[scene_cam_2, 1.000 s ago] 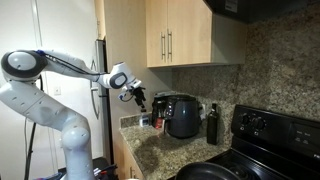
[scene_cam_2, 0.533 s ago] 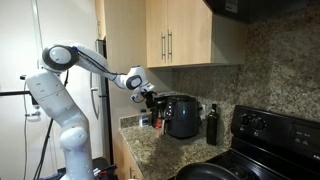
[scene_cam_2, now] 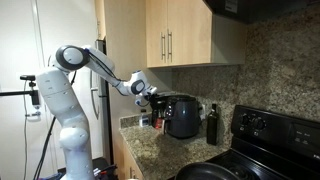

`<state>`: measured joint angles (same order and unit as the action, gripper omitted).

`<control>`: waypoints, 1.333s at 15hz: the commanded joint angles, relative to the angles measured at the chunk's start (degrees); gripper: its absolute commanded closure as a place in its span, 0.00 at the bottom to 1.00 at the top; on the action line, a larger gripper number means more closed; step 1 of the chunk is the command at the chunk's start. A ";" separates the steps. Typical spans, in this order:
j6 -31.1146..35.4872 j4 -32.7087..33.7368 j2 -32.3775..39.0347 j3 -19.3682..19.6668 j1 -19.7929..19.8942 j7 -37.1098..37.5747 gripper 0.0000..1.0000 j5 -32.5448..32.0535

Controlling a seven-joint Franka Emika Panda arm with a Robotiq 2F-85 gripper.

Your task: Turn off the air fryer

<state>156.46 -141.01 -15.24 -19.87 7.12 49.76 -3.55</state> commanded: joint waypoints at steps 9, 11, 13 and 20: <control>7.10 4.90 9.62 -1.04 1.97 5.33 0.00 -6.45; 8.82 7.32 11.82 -1.37 2.77 7.83 0.00 -9.20; 9.22 9.26 13.44 -1.15 3.03 11.02 0.00 -12.62; 6.90 7.42 11.68 -0.32 0.91 7.75 0.00 -8.05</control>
<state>164.45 -133.89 -4.20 -20.19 8.65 58.81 -13.73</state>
